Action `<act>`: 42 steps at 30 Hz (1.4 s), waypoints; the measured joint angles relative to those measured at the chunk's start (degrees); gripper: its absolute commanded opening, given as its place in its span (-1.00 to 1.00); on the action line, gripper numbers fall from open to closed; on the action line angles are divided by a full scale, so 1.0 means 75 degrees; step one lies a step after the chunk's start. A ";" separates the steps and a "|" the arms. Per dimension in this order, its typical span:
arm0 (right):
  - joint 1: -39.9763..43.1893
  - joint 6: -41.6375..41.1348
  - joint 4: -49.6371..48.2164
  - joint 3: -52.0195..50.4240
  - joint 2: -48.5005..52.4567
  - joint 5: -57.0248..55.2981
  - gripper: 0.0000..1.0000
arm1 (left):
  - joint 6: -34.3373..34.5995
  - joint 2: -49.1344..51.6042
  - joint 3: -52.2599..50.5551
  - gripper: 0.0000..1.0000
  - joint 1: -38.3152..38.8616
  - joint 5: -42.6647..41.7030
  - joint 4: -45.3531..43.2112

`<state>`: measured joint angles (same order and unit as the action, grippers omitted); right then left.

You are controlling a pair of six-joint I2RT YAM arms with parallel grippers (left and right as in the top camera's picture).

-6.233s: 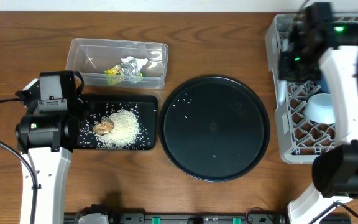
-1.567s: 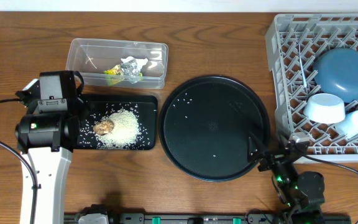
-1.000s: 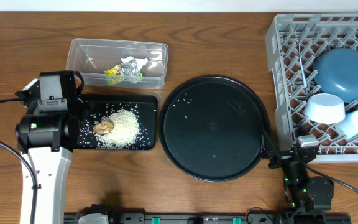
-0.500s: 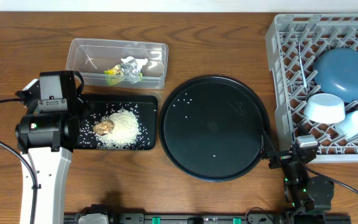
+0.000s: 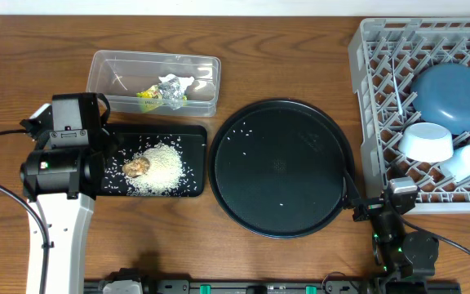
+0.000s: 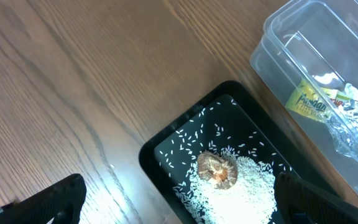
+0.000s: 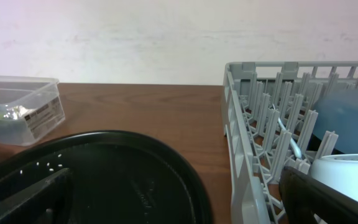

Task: Sort waste into correct bins and load items into the dishwasher rack

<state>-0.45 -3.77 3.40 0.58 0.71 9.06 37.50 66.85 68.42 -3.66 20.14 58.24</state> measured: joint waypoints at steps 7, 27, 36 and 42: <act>0.0000 0.0003 0.0000 0.0000 0.0000 0.0000 0.98 | 0.0000 -0.0254 -0.0067 0.96 0.0003 -0.0128 0.0140; 0.0000 0.0020 0.0003 -0.0003 -0.0003 0.0000 0.99 | -0.3585 -0.5779 -0.6770 0.96 0.0009 -0.2888 -0.7163; 0.0000 0.0020 -0.0003 -0.0003 -0.0003 -0.0003 0.98 | -0.3812 -0.7426 -0.8582 0.96 0.0012 -0.3200 -0.8116; 0.0000 0.0020 -0.0003 -0.0003 -0.0003 -0.0003 0.98 | -0.3835 -0.8189 -0.8883 0.96 0.0012 -0.3206 -0.8169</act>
<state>-0.45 -3.62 3.38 0.56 0.69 9.04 8.73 5.43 1.80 -3.57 -3.90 -3.03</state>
